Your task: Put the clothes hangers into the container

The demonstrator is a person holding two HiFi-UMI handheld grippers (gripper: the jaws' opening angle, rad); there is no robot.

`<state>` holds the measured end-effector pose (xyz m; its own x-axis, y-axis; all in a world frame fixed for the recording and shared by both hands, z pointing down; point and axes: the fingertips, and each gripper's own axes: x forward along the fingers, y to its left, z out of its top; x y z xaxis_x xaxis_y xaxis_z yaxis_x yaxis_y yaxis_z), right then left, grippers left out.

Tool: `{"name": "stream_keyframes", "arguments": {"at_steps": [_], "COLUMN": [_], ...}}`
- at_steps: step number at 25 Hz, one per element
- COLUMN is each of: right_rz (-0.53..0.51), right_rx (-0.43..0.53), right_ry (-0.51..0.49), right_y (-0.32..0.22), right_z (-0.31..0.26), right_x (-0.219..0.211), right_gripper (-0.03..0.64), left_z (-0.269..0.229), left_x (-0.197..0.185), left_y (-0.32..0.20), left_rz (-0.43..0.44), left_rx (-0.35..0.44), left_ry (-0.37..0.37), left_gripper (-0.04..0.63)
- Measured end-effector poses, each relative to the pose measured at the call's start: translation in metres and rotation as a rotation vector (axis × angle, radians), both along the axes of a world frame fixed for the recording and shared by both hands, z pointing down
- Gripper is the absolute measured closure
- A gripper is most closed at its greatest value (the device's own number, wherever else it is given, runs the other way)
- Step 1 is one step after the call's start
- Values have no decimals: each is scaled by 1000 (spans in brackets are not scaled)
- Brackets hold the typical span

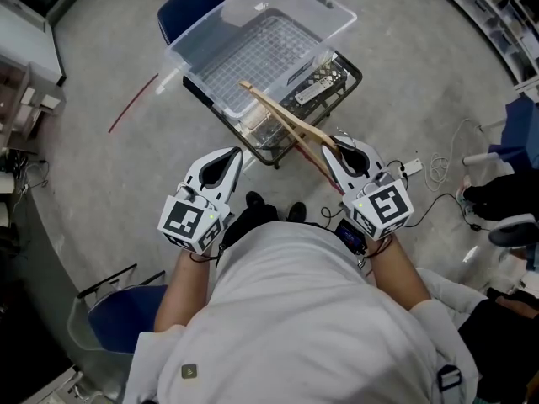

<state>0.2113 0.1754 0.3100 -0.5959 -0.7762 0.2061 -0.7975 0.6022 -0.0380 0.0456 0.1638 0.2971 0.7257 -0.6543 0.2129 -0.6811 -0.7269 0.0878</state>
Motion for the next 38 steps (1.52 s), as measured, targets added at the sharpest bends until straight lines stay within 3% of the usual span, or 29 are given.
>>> {"name": "stream_keyframes", "arguments": {"at_steps": [8, 26, 31, 38], "right_rz": [4, -7, -22, -77], "right_rx": [-6, -15, -24, -40], "right_ry": [12, 77, 87, 97], "right_y": [-36, -119, -140, -180], "right_z": [0, -1, 4, 11], "right_x": [-25, -141, -153, -155], "right_gripper": [554, 554, 554, 554], "left_z": [1, 5, 8, 12], "left_x": [-23, -136, -149, -152], "left_y": [-41, -117, -133, -162], "left_rz": [10, 24, 5, -56], "left_rx": [3, -1, -8, -15], "left_ry": [22, 79, 117, 116], "left_gripper": [578, 578, 578, 578]}}
